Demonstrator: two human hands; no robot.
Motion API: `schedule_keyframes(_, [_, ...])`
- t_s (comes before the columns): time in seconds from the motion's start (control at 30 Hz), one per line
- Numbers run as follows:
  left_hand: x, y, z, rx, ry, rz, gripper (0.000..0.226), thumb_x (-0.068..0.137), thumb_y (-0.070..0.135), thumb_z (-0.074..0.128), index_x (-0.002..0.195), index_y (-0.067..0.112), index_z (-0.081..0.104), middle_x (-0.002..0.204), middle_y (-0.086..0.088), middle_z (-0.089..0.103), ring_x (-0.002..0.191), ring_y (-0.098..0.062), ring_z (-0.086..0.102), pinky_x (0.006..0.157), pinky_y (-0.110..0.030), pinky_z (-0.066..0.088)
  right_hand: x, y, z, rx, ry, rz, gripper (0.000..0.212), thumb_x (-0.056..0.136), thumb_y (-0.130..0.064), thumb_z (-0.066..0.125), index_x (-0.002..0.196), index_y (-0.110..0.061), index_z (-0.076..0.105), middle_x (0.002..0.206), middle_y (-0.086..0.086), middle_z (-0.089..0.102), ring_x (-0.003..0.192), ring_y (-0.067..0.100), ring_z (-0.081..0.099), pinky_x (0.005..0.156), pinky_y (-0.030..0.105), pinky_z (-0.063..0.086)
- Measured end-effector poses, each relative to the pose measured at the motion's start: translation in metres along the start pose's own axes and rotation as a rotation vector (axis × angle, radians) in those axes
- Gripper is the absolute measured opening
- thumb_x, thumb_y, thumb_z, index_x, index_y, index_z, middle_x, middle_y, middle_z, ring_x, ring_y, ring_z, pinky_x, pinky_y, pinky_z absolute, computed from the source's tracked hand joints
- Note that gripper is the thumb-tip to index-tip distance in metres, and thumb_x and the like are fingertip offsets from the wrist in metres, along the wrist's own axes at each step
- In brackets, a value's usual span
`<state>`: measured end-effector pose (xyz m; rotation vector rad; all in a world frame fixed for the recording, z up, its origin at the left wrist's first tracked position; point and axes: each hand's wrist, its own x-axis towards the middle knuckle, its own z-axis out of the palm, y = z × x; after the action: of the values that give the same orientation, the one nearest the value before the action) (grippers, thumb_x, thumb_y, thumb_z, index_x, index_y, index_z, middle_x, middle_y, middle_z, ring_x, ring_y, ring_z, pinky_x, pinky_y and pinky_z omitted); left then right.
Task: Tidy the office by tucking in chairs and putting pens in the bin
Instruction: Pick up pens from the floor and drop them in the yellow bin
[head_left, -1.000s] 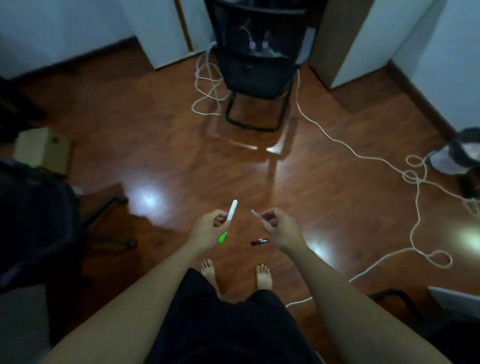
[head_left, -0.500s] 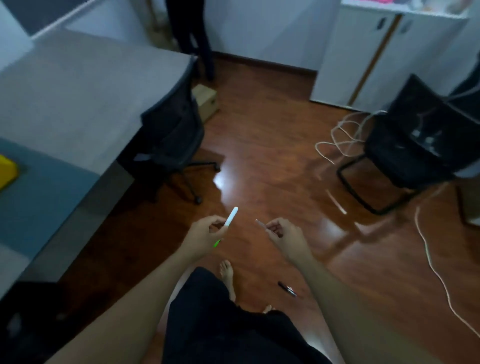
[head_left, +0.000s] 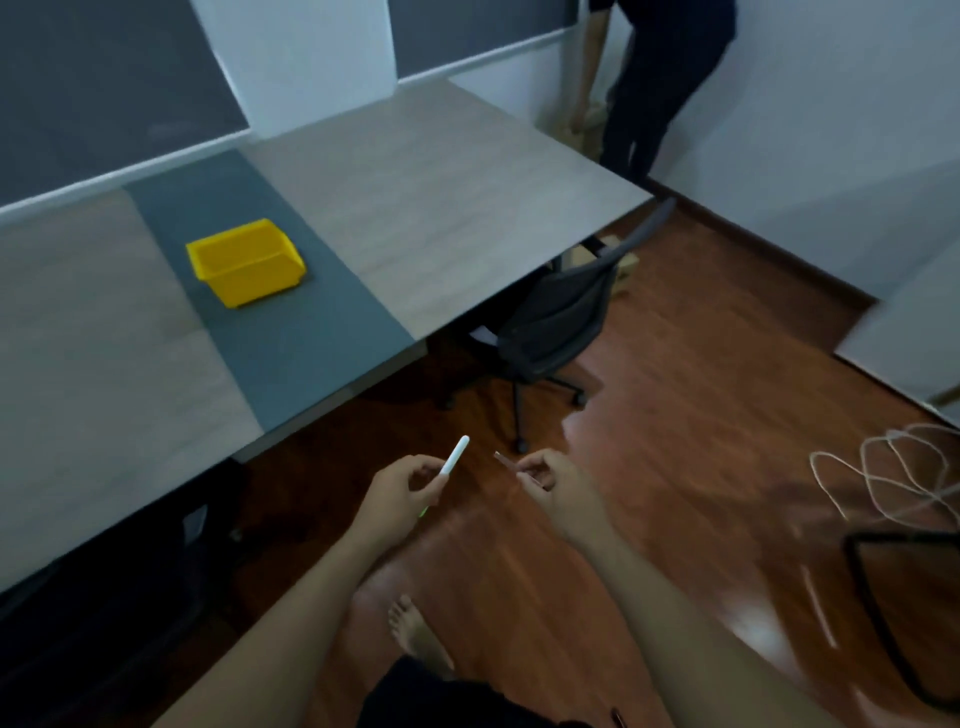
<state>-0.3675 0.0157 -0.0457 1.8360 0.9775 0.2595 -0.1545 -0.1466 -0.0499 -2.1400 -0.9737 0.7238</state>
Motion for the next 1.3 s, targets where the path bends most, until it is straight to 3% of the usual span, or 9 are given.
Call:
schedule_keyframes(0.1, [0.026, -0.018, -0.046, 0.013, 0.056, -0.030, 0.016, 0.099, 0.029, 0.075, 0.115, 0.028, 0.078, 0.098, 0.006, 0.076, 0.080, -0.011, 0.076, 0.076, -0.030, 0.064, 0.047, -0.039, 0.034, -0.011, -0.032, -0.048, 0.013, 0.095, -0.029, 0.077, 0.098, -0.041, 0.071, 0.091, -0.014, 0.070, 0.082, 0.002, 0.067, 0.065, 0.015, 0.046])
schedule_keyframes(0.27, [0.060, -0.048, -0.121, 0.000, 0.128, -0.045, 0.016, 0.099, 0.029, 0.075, 0.115, 0.026, 0.078, 0.095, 0.006, 0.076, 0.079, -0.012, 0.076, 0.073, -0.028, 0.064, 0.108, -0.107, 0.086, -0.006, -0.088, -0.122, 0.007, 0.099, -0.024, 0.074, 0.104, -0.028, 0.074, 0.081, -0.012, 0.063, 0.066, 0.002, 0.061, 0.057, 0.014, 0.044])
schedule_keyframes(0.47, [0.084, -0.078, -0.193, -0.022, 0.199, -0.095, 0.013, 0.099, 0.031, 0.075, 0.112, 0.030, 0.078, 0.088, 0.005, 0.078, 0.073, -0.007, 0.075, 0.063, -0.020, 0.059, 0.164, -0.166, 0.141, 0.001, -0.150, -0.222, 0.008, 0.099, -0.026, 0.074, 0.102, -0.034, 0.072, 0.088, -0.007, 0.071, 0.058, 0.003, 0.057, 0.053, 0.016, 0.042])
schedule_keyframes(0.67, [0.108, -0.100, -0.244, -0.074, 0.279, -0.161, 0.009, 0.099, 0.028, 0.076, 0.108, 0.028, 0.078, 0.091, 0.004, 0.079, 0.074, -0.013, 0.076, 0.059, -0.019, 0.057, 0.220, -0.207, 0.178, 0.031, -0.212, -0.234, 0.006, 0.099, -0.028, 0.074, 0.100, -0.033, 0.073, 0.083, -0.009, 0.070, 0.075, 0.007, 0.067, 0.066, 0.026, 0.054])
schedule_keyframes(0.9, [0.165, -0.125, -0.299, -0.071, 0.375, -0.203, 0.007, 0.097, 0.026, 0.077, 0.104, 0.026, 0.077, 0.092, 0.006, 0.078, 0.069, -0.011, 0.074, 0.062, -0.019, 0.054, 0.312, -0.246, 0.219, 0.014, -0.268, -0.256, 0.013, 0.099, -0.021, 0.068, 0.111, -0.025, 0.072, 0.101, -0.011, 0.072, 0.085, 0.001, 0.068, 0.067, 0.009, 0.046])
schedule_keyframes(1.03, [0.211, -0.137, -0.337, -0.082, 0.421, -0.243, 0.014, 0.097, 0.022, 0.076, 0.109, 0.028, 0.078, 0.095, 0.007, 0.077, 0.075, -0.018, 0.072, 0.059, -0.016, 0.048, 0.381, -0.275, 0.245, 0.033, -0.304, -0.261, 0.015, 0.098, -0.016, 0.068, 0.111, -0.022, 0.074, 0.103, -0.010, 0.073, 0.090, 0.003, 0.068, 0.074, 0.017, 0.047])
schedule_keyframes(1.23, [0.272, -0.144, -0.386, -0.088, 0.476, -0.301, 0.021, 0.099, 0.022, 0.074, 0.118, 0.030, 0.077, 0.105, 0.009, 0.076, 0.085, -0.024, 0.073, 0.067, -0.028, 0.054, 0.476, -0.322, 0.264, 0.011, -0.381, -0.304, 0.019, 0.100, -0.017, 0.068, 0.118, -0.020, 0.074, 0.110, -0.005, 0.074, 0.096, 0.013, 0.071, 0.079, 0.027, 0.053])
schedule_keyframes(1.3, [0.297, -0.146, -0.402, -0.096, 0.513, -0.315, 0.022, 0.099, 0.021, 0.074, 0.118, 0.030, 0.077, 0.105, 0.009, 0.075, 0.086, -0.024, 0.073, 0.070, -0.030, 0.057, 0.512, -0.339, 0.268, -0.007, -0.411, -0.337, 0.020, 0.100, -0.016, 0.068, 0.119, -0.020, 0.074, 0.112, -0.004, 0.074, 0.098, 0.013, 0.071, 0.077, 0.021, 0.052])
